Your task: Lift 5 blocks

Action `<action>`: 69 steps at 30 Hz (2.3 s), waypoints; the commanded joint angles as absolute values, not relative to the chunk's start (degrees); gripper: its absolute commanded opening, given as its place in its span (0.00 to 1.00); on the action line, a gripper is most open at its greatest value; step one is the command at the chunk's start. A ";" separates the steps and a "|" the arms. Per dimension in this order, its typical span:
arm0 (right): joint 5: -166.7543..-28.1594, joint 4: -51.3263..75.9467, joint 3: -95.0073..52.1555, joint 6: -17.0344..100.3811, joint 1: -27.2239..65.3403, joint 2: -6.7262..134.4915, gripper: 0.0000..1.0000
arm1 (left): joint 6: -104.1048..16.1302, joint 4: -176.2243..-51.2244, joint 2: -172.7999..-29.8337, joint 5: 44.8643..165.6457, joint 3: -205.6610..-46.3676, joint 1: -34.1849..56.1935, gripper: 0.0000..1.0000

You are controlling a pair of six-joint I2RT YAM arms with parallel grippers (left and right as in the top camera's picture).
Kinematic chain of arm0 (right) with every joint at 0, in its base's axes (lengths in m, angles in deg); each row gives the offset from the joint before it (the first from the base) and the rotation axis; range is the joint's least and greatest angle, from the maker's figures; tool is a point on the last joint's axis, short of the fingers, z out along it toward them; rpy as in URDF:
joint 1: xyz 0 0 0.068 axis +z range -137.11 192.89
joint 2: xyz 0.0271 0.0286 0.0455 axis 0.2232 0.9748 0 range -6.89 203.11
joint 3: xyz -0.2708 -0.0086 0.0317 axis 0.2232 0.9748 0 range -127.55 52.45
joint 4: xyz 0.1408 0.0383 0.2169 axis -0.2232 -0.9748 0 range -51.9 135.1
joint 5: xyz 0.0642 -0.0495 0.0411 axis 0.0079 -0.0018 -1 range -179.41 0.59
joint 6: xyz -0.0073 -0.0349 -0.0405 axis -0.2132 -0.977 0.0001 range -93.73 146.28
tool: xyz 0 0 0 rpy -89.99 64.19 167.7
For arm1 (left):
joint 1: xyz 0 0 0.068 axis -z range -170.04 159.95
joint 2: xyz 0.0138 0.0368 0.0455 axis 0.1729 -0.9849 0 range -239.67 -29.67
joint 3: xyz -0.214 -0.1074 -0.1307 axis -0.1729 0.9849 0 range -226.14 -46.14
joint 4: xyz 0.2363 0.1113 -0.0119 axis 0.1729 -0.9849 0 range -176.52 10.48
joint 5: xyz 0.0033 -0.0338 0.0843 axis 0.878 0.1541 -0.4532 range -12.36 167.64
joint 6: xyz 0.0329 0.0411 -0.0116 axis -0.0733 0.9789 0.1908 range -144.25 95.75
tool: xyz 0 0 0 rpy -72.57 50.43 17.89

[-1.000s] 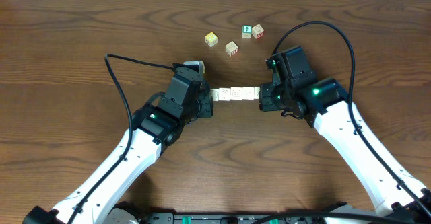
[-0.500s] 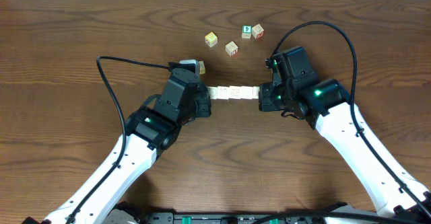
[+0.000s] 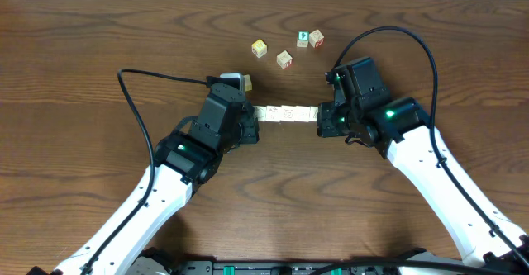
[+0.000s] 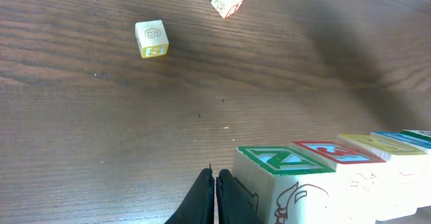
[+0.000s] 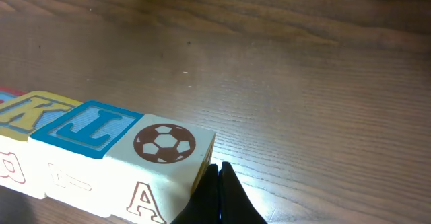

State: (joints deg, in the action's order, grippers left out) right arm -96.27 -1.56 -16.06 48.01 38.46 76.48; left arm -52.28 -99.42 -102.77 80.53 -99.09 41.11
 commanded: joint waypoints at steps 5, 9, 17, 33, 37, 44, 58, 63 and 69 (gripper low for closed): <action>-117.79 0.32 -17.74 47.27 42.98 76.57 0.01 | -50.88 -96.40 -101.37 97.95 -102.74 46.05 0.07; -117.82 0.28 -17.74 47.49 42.98 76.57 0.01 | -50.77 -96.60 -101.37 97.93 -102.74 46.05 0.07; -117.79 -0.07 -17.74 47.49 42.98 76.57 0.01 | -50.66 -97.34 -101.35 97.95 -102.74 46.05 0.07; -116.11 -0.42 -17.74 49.06 42.98 76.57 0.01 | -50.69 -97.45 -101.55 97.95 -102.74 46.05 0.07; -115.17 -1.19 -17.74 49.41 42.98 76.57 0.01 | -50.66 -97.45 -101.66 97.95 -102.71 46.05 0.07; -114.91 -1.16 -17.74 49.39 42.98 76.57 0.01 | -50.66 -97.43 -102.66 97.95 -102.71 46.42 0.07; -113.23 -1.21 -17.74 49.39 42.98 76.57 0.01 | -49.37 -98.72 -102.66 97.50 -102.71 47.34 0.07; -113.23 -1.21 -17.74 49.39 42.98 76.57 0.01 | -49.37 -98.74 -102.66 97.47 -102.71 47.34 0.07; -113.23 -1.21 -17.74 49.63 43.00 76.59 0.01 | -49.40 -98.74 -102.75 97.47 -102.71 47.34 0.08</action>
